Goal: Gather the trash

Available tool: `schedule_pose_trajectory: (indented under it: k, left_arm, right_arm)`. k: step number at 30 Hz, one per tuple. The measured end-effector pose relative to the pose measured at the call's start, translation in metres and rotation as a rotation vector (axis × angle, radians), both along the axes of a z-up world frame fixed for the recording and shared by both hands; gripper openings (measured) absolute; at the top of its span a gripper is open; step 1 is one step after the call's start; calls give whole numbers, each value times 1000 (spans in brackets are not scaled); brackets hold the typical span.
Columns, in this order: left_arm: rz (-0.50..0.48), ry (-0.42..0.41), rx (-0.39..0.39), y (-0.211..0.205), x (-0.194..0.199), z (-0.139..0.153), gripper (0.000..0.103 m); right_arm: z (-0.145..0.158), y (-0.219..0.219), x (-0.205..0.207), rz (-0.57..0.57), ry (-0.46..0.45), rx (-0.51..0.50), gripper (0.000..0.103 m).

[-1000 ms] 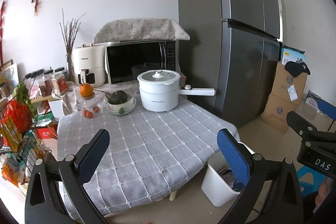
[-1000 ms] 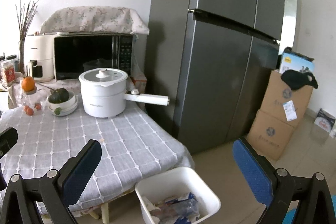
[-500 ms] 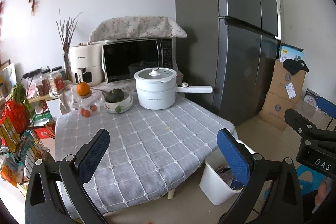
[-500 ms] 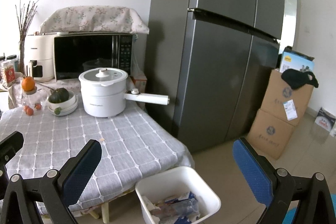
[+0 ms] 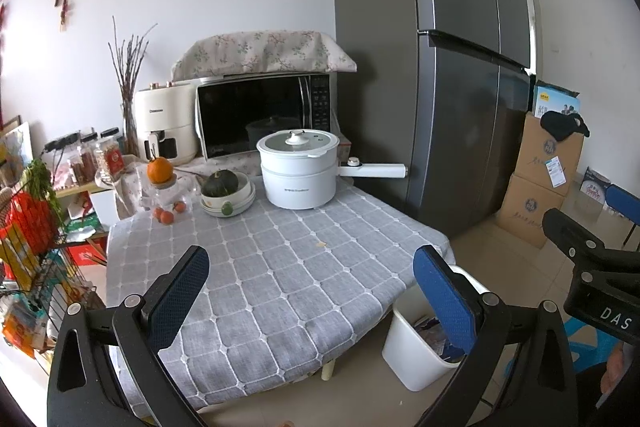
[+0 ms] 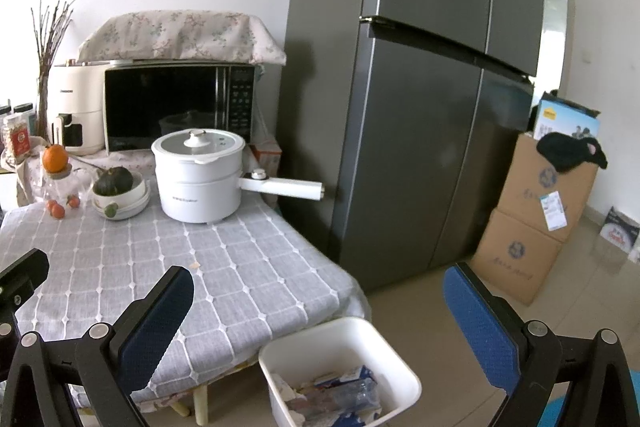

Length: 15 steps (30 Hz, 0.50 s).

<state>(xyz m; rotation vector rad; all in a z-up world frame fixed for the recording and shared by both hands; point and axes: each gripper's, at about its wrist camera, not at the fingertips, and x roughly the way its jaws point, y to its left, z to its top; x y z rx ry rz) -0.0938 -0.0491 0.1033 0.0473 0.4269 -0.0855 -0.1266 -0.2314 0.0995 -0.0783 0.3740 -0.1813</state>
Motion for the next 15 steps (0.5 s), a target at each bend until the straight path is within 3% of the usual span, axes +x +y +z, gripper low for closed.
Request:
schedule_pose_trajectory:
  k: [15]
  left_arm:
    - [-29,5,-21,2,1,0,103]
  right_arm:
    - [-2,0,1,3,6,-4,103]
